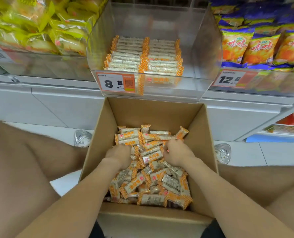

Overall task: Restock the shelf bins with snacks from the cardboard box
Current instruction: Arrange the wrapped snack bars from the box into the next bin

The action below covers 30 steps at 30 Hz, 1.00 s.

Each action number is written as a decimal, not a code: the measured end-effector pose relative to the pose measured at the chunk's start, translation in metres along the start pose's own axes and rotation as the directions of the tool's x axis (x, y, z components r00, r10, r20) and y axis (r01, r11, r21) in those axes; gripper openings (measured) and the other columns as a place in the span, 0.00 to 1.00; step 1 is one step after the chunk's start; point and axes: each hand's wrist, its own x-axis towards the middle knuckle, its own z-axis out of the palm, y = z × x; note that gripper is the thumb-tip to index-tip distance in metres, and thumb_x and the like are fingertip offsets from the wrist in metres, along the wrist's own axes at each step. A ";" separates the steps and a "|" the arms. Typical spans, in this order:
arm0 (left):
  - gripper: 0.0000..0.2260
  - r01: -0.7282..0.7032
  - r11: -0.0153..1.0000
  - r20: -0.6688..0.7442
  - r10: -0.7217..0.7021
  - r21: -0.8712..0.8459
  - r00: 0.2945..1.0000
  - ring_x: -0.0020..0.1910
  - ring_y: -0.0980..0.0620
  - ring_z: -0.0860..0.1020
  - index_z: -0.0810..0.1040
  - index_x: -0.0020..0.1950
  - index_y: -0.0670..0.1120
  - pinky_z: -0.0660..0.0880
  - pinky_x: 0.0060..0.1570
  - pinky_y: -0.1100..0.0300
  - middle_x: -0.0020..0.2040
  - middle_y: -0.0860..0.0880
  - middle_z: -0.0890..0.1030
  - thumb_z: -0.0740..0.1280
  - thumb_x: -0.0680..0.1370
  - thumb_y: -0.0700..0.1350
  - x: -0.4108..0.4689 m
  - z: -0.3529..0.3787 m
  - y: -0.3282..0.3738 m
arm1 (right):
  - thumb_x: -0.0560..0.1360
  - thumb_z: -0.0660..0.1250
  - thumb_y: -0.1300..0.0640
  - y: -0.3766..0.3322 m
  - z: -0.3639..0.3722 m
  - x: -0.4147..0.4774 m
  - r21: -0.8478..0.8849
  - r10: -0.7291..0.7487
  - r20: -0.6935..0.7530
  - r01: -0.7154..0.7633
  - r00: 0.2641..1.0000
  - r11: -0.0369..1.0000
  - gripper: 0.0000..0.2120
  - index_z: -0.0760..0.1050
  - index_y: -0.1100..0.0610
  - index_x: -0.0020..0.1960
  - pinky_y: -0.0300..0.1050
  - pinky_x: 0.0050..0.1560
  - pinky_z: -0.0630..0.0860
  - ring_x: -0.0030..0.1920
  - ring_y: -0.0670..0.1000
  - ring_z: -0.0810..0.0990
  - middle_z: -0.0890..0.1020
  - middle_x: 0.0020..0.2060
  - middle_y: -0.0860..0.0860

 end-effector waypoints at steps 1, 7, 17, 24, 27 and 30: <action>0.18 0.025 1.000 -0.055 -0.026 -0.019 0.998 0.65 0.39 0.76 0.72 0.73 0.46 0.77 0.58 0.46 0.69 0.43 0.73 0.61 0.83 0.44 0.007 0.004 -0.002 | 0.80 0.63 0.56 0.003 0.009 0.009 0.047 0.040 -0.001 -0.040 0.999 0.998 0.11 0.82 0.59 0.45 0.53 0.43 0.83 0.38 0.58 0.81 0.81 0.37 0.57; 0.24 0.116 0.967 -0.118 -0.145 -0.226 0.982 0.75 0.37 0.64 0.62 0.78 0.45 0.71 0.68 0.39 0.78 0.44 0.61 0.65 0.83 0.44 0.054 0.024 -0.003 | 0.80 0.59 0.64 -0.001 0.040 0.054 0.035 -0.011 -0.176 0.018 0.984 0.999 0.21 0.72 0.57 0.72 0.54 0.60 0.79 0.61 0.61 0.80 0.81 0.61 0.57; 0.24 0.162 0.958 -0.248 -0.221 -0.237 0.943 0.56 0.39 0.79 0.70 0.68 0.44 0.79 0.54 0.46 0.67 0.40 0.70 0.70 0.75 0.30 0.071 0.052 -0.001 | 0.77 0.65 0.72 0.003 0.064 0.083 0.024 0.069 -0.031 -0.068 0.997 0.997 0.39 0.54 0.57 0.83 0.55 0.73 0.68 0.77 0.61 0.63 0.64 0.79 0.58; 0.17 -0.048 0.824 -0.289 -0.143 -0.564 0.947 0.43 0.47 0.81 0.74 0.67 0.51 0.79 0.41 0.51 0.50 0.49 0.82 0.69 0.79 0.43 0.054 0.036 0.006 | 0.81 0.69 0.47 0.018 0.067 0.080 -0.187 -0.051 0.005 0.051 0.999 0.981 0.17 0.75 0.50 0.68 0.58 0.70 0.62 0.71 0.60 0.62 0.71 0.70 0.54; 0.22 -0.063 0.716 -0.255 -0.164 -0.695 0.953 0.29 0.54 0.79 0.75 0.74 0.50 0.74 0.33 0.58 0.41 0.47 0.85 0.69 0.80 0.46 0.041 0.021 0.008 | 0.79 0.72 0.44 0.024 0.064 0.070 0.101 -0.028 -0.077 0.036 0.997 0.994 0.20 0.74 0.50 0.68 0.56 0.70 0.66 0.71 0.58 0.66 0.75 0.66 0.52; 0.17 -0.097 0.607 -0.244 -0.165 -0.789 0.955 0.35 0.47 0.85 0.77 0.68 0.53 0.82 0.39 0.47 0.45 0.49 0.84 0.69 0.79 0.47 0.028 0.003 0.011 | 0.74 0.78 0.43 0.017 0.043 0.056 0.609 0.110 -0.216 0.046 0.970 0.792 0.23 0.77 0.53 0.62 0.49 0.53 0.77 0.53 0.50 0.80 0.82 0.50 0.49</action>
